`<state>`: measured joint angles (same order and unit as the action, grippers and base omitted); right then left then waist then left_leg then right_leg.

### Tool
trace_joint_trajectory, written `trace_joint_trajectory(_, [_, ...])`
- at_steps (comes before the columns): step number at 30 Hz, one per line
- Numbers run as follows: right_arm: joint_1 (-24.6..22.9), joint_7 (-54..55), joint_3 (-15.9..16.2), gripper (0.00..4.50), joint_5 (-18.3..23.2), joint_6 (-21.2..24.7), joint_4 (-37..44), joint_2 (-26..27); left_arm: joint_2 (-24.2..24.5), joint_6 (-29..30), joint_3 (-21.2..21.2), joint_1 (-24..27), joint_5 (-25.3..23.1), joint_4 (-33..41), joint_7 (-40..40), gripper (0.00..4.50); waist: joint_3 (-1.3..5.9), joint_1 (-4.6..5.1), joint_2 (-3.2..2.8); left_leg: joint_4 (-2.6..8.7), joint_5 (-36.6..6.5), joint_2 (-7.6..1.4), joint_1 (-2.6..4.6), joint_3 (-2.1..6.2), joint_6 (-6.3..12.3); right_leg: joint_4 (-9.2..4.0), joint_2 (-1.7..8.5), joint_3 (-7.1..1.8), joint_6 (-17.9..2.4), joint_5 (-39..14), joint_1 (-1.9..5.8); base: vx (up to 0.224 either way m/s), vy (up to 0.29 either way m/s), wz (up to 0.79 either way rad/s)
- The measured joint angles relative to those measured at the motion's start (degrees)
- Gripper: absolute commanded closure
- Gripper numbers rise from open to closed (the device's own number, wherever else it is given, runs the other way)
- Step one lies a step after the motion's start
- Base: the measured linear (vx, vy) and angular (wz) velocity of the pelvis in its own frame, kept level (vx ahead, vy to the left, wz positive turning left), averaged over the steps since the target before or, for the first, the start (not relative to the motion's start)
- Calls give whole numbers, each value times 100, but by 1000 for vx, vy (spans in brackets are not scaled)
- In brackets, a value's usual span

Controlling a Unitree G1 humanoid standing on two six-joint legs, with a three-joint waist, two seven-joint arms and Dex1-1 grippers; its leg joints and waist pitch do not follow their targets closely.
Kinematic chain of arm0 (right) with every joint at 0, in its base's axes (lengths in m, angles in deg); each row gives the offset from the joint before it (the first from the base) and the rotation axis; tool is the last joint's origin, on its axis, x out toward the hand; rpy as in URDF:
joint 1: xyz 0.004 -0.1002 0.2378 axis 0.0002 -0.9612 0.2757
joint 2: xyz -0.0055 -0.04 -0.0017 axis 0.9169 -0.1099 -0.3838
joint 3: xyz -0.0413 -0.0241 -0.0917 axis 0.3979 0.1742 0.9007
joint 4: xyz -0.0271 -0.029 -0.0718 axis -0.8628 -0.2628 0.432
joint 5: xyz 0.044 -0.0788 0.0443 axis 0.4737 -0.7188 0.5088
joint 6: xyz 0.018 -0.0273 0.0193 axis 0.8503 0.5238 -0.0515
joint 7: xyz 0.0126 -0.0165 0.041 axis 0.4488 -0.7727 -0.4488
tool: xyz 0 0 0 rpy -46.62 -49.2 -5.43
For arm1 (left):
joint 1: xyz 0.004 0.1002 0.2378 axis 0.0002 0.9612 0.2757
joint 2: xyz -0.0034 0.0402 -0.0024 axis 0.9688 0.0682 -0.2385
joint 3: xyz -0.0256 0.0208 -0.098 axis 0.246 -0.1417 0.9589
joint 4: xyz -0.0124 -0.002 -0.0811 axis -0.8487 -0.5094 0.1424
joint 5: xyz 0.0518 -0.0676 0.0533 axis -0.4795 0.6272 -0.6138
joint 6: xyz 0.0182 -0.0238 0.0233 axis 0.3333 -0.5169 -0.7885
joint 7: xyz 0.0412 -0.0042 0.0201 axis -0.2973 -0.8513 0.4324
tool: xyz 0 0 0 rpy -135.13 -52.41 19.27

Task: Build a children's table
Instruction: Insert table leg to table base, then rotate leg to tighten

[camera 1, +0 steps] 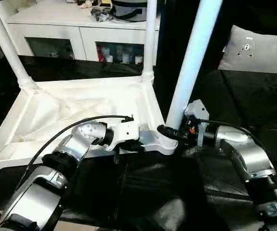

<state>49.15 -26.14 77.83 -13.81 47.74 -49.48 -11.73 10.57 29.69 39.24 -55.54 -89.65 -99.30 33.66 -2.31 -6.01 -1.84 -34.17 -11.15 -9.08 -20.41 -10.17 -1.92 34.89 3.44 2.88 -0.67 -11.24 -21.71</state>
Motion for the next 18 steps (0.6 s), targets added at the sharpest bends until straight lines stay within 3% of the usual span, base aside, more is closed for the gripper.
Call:
trace_joint_trajectory(9, [-27,-111,148,263,-13,188,274,-62,76,-219,-61,-224,-46,-315,181,450,-9,26,32,22,0,0,1,-2,-2,-10,0,-1,23,-26,-3,0,0,0])
trace_joint_trajectory(15, [-89,71,140,263,-23,362,449,62,107,88,25,-145,-3,-133,279,450,-6,60,40,48,-1,2,13,-5,-5,-15,0,-1,17,-37,-1,0,0,0])
trace_joint_trajectory(18, [-175,625,29,263,-29,631,594,354,134,695,258,164,148,330,204,450,-7,123,46,62,0,3,35,-9,-11,-15,0,-4,26,-48,4,0,0,0])
